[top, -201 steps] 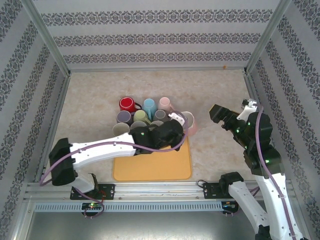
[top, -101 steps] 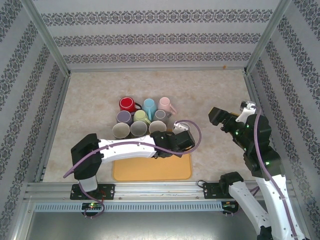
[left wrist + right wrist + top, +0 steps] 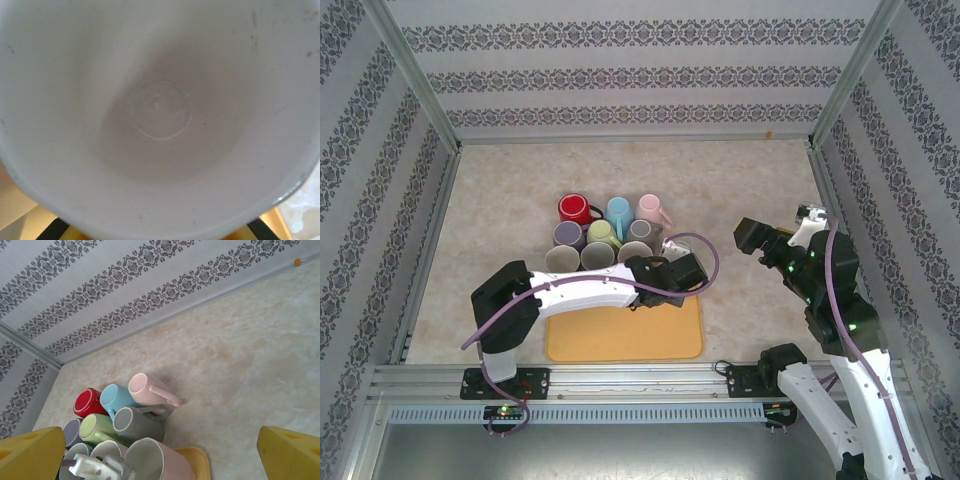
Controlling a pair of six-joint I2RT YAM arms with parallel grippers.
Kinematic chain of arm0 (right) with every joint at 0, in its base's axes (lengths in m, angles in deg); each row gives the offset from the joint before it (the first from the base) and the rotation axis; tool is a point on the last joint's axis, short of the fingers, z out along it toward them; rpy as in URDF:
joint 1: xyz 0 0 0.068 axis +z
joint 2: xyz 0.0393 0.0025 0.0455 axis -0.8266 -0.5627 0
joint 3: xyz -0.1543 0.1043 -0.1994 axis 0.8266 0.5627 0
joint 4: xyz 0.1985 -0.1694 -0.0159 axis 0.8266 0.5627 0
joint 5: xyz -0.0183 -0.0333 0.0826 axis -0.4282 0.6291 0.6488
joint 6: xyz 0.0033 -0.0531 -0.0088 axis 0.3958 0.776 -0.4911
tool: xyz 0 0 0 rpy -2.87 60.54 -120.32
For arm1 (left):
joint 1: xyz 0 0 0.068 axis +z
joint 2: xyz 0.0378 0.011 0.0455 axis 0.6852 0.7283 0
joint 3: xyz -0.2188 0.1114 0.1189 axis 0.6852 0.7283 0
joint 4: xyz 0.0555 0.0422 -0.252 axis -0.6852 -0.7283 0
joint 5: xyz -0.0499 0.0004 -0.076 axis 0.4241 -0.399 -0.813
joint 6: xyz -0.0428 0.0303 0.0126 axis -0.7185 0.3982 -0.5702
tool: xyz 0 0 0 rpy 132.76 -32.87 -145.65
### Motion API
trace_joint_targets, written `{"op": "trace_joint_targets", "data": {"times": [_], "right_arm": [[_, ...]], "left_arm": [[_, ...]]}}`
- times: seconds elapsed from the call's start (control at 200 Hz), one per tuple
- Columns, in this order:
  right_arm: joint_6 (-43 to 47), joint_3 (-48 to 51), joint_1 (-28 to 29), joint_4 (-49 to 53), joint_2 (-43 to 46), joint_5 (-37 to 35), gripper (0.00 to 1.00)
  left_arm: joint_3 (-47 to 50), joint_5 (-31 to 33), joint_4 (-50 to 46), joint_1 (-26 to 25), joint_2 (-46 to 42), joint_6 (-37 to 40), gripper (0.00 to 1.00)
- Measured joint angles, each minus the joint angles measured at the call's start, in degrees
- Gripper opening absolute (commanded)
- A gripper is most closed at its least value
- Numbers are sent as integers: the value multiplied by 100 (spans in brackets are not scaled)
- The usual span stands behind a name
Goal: Turn the mug right side up
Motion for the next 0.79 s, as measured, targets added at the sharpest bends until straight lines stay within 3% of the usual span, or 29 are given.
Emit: {"op": "trace_joint_targets", "data": {"times": [0.295, 0.46, 0.794], "right_arm": [[2, 50, 0, -44, -48, 11, 98], [4, 92, 37, -66, -114, 57, 98], [22, 114, 37, -98, -146, 127, 98]], "left_arm": [[-2, -39, 44, 42, 162, -66, 11], [-70, 50, 127, 114, 264, -72, 19], [-101, 66, 367, 188, 321, -133, 48]]}}
